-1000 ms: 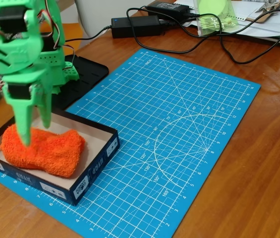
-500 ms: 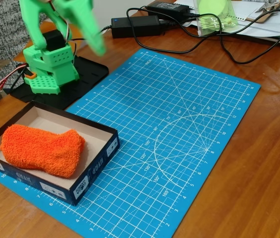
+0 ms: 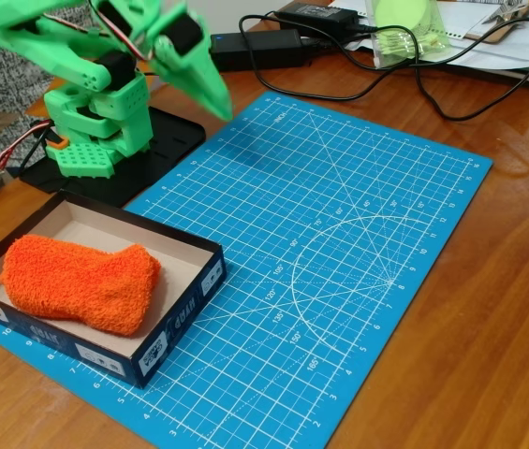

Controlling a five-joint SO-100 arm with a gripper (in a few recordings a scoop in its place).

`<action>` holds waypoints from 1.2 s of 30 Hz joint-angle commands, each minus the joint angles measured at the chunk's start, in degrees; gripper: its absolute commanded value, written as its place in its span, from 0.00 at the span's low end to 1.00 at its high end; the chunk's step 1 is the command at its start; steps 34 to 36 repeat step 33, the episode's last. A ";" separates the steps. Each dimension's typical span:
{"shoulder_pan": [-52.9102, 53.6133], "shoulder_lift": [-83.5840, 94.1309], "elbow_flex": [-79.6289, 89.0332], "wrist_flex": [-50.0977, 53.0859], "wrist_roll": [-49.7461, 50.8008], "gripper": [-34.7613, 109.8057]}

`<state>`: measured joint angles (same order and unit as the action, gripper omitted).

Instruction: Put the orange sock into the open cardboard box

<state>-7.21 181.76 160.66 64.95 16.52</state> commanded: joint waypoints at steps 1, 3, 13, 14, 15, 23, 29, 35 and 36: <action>0.18 5.10 5.01 0.70 -1.41 0.24; 0.79 7.65 8.44 1.32 -2.20 0.24; 3.08 11.60 15.03 0.53 -2.29 0.24; 3.43 11.60 15.03 0.53 -2.11 0.24; 3.43 11.60 15.03 0.53 -2.02 0.24; 2.72 10.90 14.94 0.53 -2.29 0.24; 3.69 10.37 14.85 0.35 -1.67 0.24; 3.16 10.46 14.85 0.35 -2.20 0.24; 3.16 10.46 14.85 0.35 -2.20 0.24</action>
